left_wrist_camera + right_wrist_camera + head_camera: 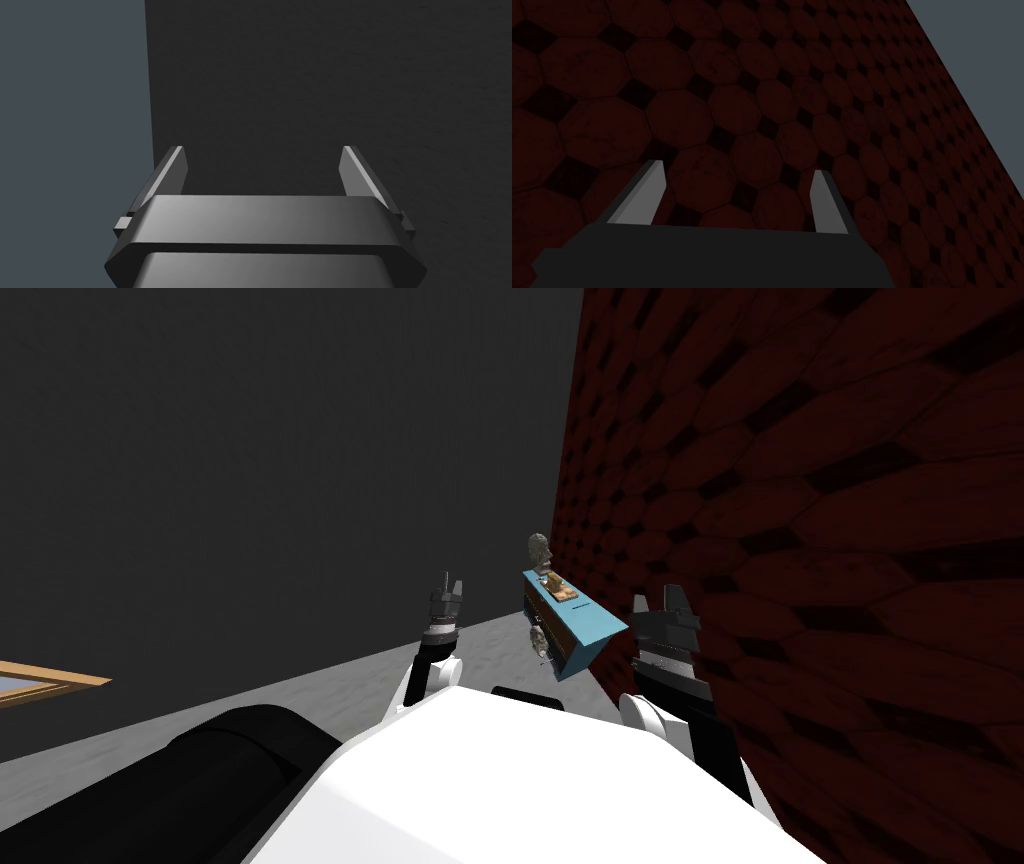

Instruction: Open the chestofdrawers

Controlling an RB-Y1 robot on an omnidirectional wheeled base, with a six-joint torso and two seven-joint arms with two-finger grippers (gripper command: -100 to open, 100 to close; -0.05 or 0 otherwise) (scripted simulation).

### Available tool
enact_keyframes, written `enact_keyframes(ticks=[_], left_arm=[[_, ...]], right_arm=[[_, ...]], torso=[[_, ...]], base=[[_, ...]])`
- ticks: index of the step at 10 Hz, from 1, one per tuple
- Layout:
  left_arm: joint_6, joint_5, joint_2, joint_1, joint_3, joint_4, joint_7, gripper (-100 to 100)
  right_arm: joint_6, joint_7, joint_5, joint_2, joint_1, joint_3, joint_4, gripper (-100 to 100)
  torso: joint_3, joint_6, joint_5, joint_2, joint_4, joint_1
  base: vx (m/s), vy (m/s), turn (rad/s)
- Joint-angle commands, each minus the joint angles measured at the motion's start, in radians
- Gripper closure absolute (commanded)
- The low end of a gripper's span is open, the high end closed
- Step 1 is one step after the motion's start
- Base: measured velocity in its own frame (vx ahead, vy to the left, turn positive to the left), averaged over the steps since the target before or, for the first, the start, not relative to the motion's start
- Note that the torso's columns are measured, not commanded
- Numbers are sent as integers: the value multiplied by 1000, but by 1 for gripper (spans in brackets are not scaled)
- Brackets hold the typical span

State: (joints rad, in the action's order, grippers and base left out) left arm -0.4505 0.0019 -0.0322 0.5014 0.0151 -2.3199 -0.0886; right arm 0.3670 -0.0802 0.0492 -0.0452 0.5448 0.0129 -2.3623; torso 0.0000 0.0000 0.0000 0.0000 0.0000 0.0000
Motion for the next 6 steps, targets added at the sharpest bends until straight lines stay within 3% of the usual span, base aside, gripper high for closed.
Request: enact_keyframes(ticks=[1,6], left_arm=[[0,0,0,0,0,0,0,0],[0,0,0,0,0,0,0,0]], right_arm=[[0,0,0,0,0,0,0,0],[0,0,0,0,0,0,0,0]], torso=[[-82,0,0,40,41,0],[-792,0,0,396,396,0]], base=[[0,0,0],[0,0,0]])
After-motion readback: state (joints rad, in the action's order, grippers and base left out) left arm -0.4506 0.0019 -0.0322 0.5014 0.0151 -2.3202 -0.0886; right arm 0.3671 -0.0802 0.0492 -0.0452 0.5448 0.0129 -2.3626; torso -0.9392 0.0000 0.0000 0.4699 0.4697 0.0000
